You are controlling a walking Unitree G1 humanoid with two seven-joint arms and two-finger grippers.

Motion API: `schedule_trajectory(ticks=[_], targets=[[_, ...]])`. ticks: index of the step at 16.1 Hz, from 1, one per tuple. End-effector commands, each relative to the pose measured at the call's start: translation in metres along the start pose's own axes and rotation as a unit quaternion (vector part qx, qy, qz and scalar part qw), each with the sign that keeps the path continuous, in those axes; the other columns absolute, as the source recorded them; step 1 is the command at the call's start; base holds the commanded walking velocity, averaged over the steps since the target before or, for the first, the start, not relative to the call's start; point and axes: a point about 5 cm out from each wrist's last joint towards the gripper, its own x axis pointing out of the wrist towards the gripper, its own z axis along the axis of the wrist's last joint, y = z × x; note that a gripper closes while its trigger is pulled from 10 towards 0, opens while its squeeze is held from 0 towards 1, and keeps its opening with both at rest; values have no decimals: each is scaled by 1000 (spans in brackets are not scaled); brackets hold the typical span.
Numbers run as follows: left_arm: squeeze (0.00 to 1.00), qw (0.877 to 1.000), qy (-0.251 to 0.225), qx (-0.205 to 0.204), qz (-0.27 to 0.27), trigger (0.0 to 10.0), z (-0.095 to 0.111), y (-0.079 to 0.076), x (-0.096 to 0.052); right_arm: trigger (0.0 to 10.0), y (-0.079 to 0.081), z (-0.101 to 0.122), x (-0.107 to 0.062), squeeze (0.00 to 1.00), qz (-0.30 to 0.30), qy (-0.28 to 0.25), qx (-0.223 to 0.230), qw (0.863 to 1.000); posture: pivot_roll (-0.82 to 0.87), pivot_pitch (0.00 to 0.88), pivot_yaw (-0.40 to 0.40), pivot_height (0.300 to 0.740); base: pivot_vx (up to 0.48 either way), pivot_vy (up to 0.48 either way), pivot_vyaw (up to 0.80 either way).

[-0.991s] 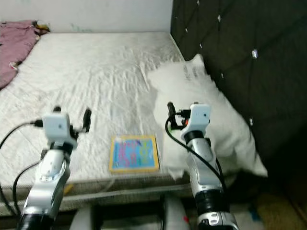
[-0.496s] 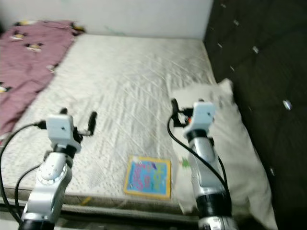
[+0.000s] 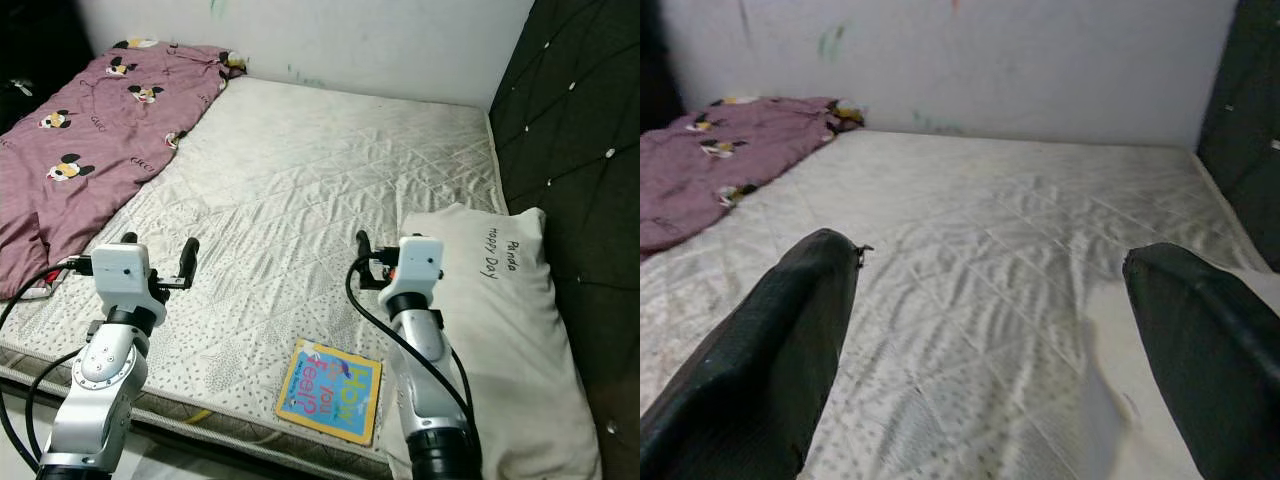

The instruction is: Clean up the room

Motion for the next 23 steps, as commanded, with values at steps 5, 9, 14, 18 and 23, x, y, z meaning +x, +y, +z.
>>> schedule_trajectory(ticks=[5,9,14,18,23], targets=[[0,1000,-2,-13,4,10000,2,-4,1,10000,-6,6,1,0,-6,0,-11,1000,-54,27,-16,740,0,121,-480],[0,1000,3,-21,21,10000,1,-1,2,10000,-4,7,2,0,2,4,-15,1000,-55,27,-28,740,0,436,0],[0,999,4,-23,29,10000,1,0,4,10000,0,10,6,0,11,0,-20,1000,-57,25,-32,740,0,480,0],[0,999,5,-28,32,10000,0,-2,4,10000,1,10,7,0,17,2,-26,1000,-57,20,-37,740,0,480,-358],[0,999,8,-35,39,10000,-1,-2,6,10000,2,10,9,0,24,4,-29,999,-54,11,-46,740,0,480,0]])
